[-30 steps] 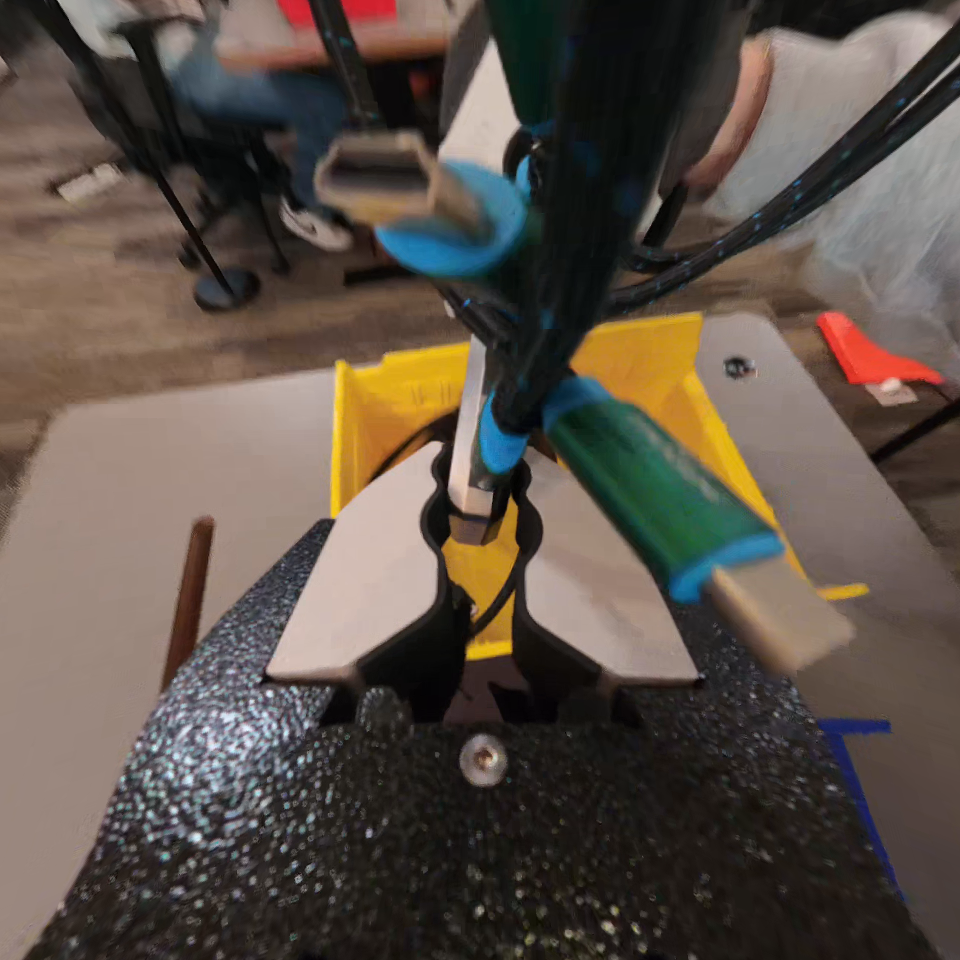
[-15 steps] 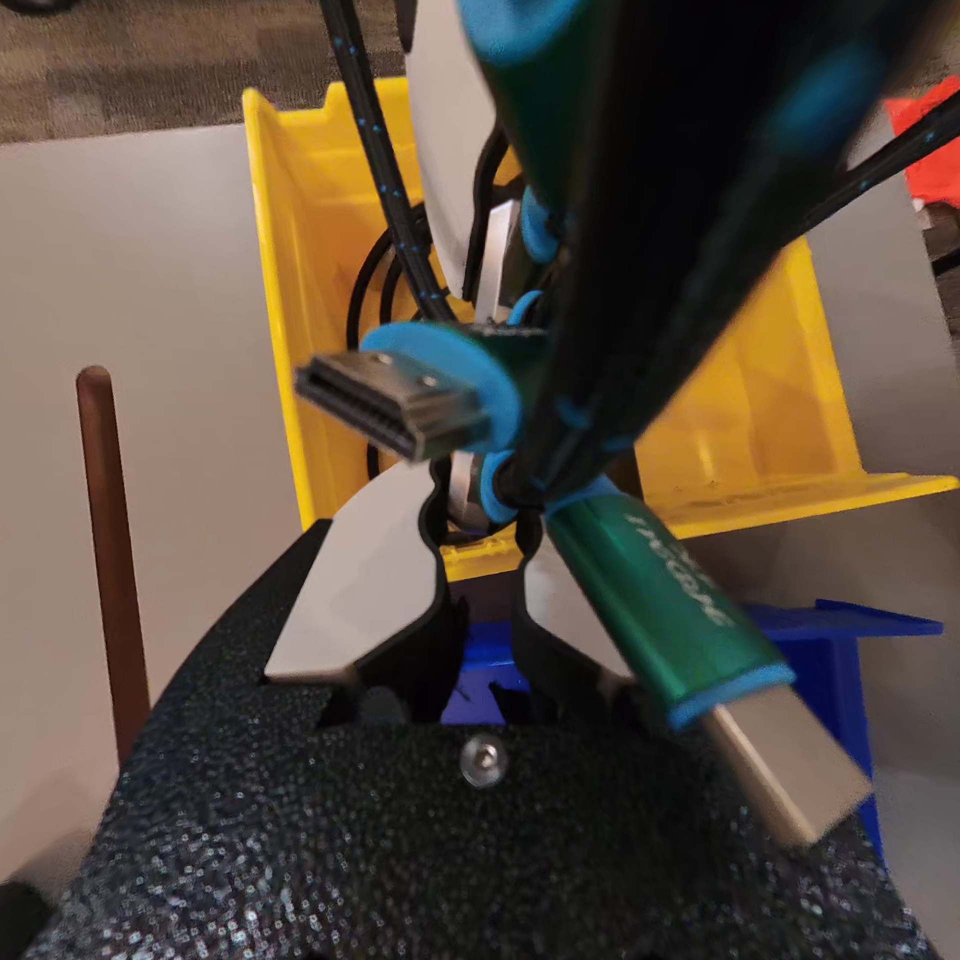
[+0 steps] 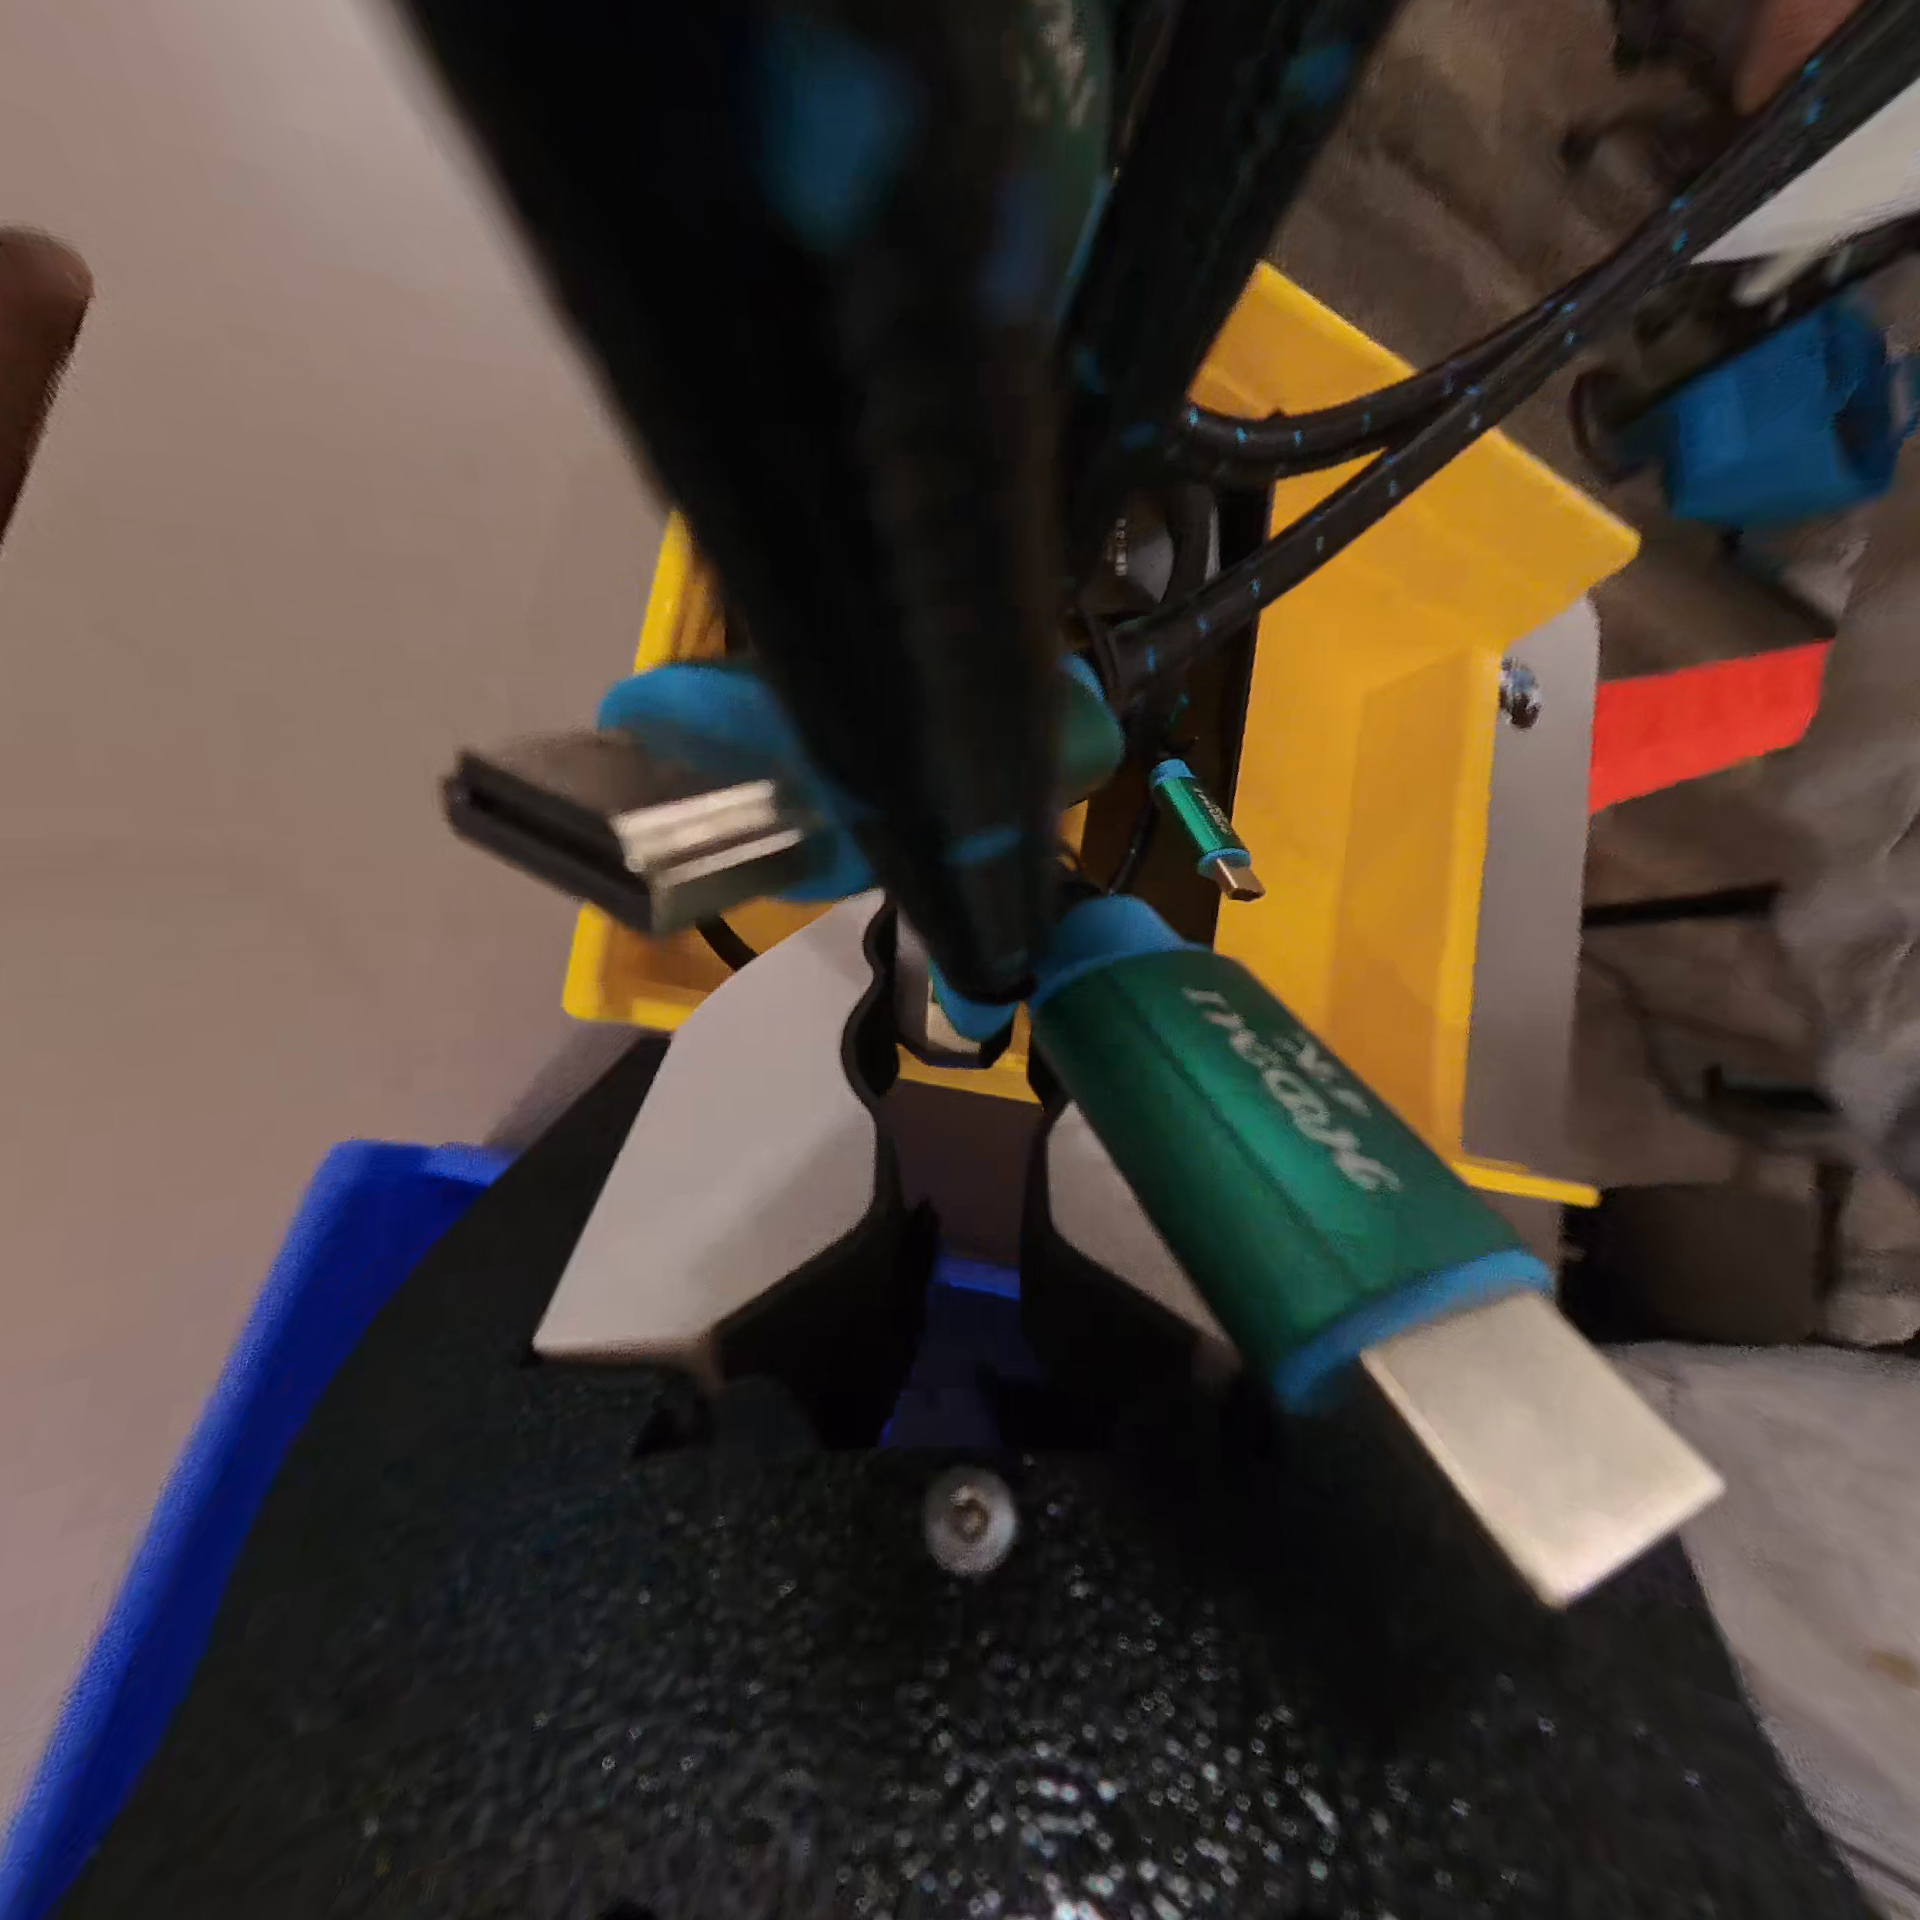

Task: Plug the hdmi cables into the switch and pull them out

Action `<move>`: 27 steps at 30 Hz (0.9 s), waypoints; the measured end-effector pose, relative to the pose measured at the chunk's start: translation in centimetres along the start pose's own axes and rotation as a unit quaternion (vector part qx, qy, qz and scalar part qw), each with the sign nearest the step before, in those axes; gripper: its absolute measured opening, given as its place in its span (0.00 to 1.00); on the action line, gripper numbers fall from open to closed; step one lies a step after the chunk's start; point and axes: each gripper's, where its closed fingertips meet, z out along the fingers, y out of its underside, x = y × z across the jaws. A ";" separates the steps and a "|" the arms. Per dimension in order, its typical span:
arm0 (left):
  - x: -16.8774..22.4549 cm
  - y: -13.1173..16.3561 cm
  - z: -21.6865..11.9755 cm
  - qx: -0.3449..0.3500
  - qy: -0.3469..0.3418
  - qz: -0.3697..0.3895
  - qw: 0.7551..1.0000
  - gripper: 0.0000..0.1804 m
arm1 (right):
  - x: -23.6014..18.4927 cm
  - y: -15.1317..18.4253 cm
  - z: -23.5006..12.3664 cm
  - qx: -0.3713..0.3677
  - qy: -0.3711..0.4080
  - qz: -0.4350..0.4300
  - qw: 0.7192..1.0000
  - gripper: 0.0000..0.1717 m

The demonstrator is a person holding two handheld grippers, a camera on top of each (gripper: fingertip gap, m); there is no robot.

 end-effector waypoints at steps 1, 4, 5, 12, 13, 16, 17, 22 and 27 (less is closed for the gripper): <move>0.0 0.3 0.0 0.004 0.003 -0.017 1.000 0.13 | -0.6 -1.0 -0.6 0.039 -0.004 0.009 0.999 0.30; 0.3 0.6 0.1 0.022 0.004 -0.033 0.999 0.12 | -2.8 -4.6 -2.0 0.153 -0.041 0.046 0.986 0.34; 0.4 0.7 0.1 0.025 -0.002 -0.027 0.999 0.12 | -3.1 -5.5 -1.9 0.173 -0.040 0.059 0.982 0.35; 1.9 0.8 0.2 0.025 -0.020 0.018 0.999 0.18 | -2.8 -8.1 1.2 0.166 0.036 0.007 0.985 0.10; 2.0 0.9 0.1 0.028 -0.022 0.018 0.999 0.20 | -2.5 -7.8 1.3 0.159 0.049 -0.011 0.986 0.03; 2.3 2.4 -0.4 0.003 -0.032 0.034 0.999 0.31 | -2.2 -6.0 1.1 0.137 0.027 0.006 0.990 0.01; 2.4 2.6 -0.7 0.006 -0.036 0.043 0.998 0.31 | -1.7 -5.1 0.9 0.130 0.028 0.019 0.991 0.01; 2.2 2.6 -2.3 0.033 -0.058 0.044 0.997 0.36 | 0.1 -0.1 0.2 0.076 0.005 0.110 0.991 0.01; 2.5 -0.4 -2.7 0.117 -0.079 0.072 0.987 0.42 | -0.4 2.2 -0.4 0.053 -0.027 0.147 0.987 0.01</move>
